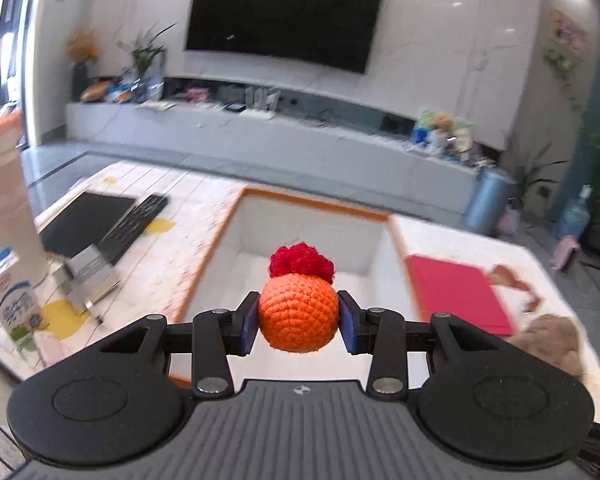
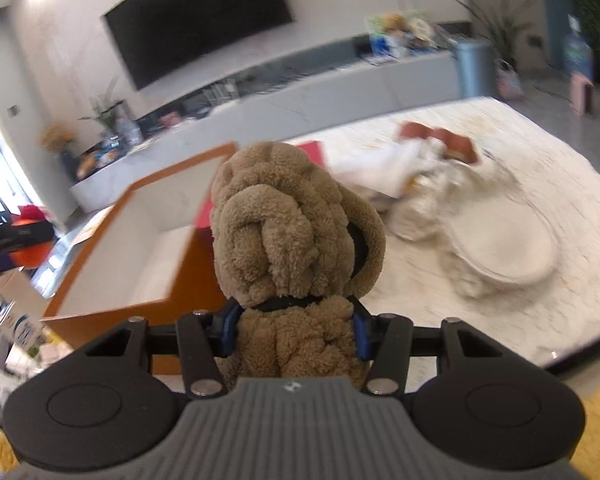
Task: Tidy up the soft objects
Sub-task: 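Lower the orange ball into the cardboard box and open the left tool, then carry the brown plush dog into the cardboard box and release it with the right tool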
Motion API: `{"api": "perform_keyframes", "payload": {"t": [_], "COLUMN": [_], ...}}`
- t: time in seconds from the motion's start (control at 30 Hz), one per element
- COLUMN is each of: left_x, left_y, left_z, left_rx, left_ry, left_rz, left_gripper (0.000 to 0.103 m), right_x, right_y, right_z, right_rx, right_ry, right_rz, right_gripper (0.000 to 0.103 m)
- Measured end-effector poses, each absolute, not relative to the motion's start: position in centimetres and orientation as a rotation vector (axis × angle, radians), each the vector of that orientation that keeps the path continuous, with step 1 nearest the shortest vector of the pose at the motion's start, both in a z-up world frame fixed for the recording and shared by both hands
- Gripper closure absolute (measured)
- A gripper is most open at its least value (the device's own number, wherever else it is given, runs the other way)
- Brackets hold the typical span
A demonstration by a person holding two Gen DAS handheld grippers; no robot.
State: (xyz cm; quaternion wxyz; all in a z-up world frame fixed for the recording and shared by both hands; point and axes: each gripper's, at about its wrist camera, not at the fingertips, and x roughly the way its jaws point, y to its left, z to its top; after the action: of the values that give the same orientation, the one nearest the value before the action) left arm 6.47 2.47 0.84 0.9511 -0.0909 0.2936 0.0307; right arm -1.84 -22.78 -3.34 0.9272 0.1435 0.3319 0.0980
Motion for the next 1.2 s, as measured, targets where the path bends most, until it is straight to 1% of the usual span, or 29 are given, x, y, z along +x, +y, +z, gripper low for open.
{"api": "perform_keyframes", "payload": {"t": [0.13, 0.27, 0.4, 0.53, 0.57, 0.63, 0.77, 0.9, 1.0, 1.13, 1.2], "left_x": [6.6, 6.9, 7.2, 7.1, 6.9, 6.7, 6.6, 6.4, 6.1, 5.3, 5.2], "left_y": [3.8, 3.5, 3.5, 3.7, 3.8, 4.0, 5.2, 5.8, 6.0, 6.3, 6.7], "left_z": [-0.4, -1.5, -2.2, -2.2, -2.1, -1.8, -1.5, -1.5, -1.2, -0.5, -0.4], "left_rx": [-0.135, -0.075, -0.048, -0.028, -0.021, -0.004, -0.06, -0.093, -0.129, -0.158, -0.179], "left_ry": [0.657, 0.705, 0.729, 0.744, 0.741, 0.734, 0.757, 0.771, 0.77, 0.75, 0.75], "left_rz": [0.111, 0.182, 0.221, 0.263, 0.272, 0.28, 0.253, 0.233, 0.226, 0.202, 0.192], "left_gripper": [0.057, 0.057, 0.057, 0.057, 0.054, 0.053, 0.053, 0.053, 0.052, 0.048, 0.047], "right_x": [-1.8, -2.1, -2.1, -1.8, -1.6, -1.2, 0.1, 2.3, 4.0, 4.6, 5.3], "right_y": [-21.8, -21.6, -21.0, -20.0, -19.6, -18.7, -16.7, -13.3, -10.7, -7.6, -7.4], "right_z": [-4.0, -2.6, -1.4, -1.1, -0.9, -0.5, 0.7, 1.2, 0.8, -0.2, -0.9], "right_rx": [0.345, 0.357, 0.364, 0.364, 0.358, 0.342, 0.314, 0.282, 0.232, 0.056, 0.062], "right_ry": [0.675, 0.615, 0.562, 0.567, 0.568, 0.569, 0.556, 0.598, 0.632, 0.636, 0.673], "right_rz": [0.209, 0.22, 0.245, 0.275, 0.274, 0.27, 0.279, 0.279, 0.284, 0.188, 0.187], "right_gripper": [0.05, 0.05, 0.05, 0.05, 0.05, 0.05, 0.05, 0.05, 0.051, 0.051, 0.051]}}
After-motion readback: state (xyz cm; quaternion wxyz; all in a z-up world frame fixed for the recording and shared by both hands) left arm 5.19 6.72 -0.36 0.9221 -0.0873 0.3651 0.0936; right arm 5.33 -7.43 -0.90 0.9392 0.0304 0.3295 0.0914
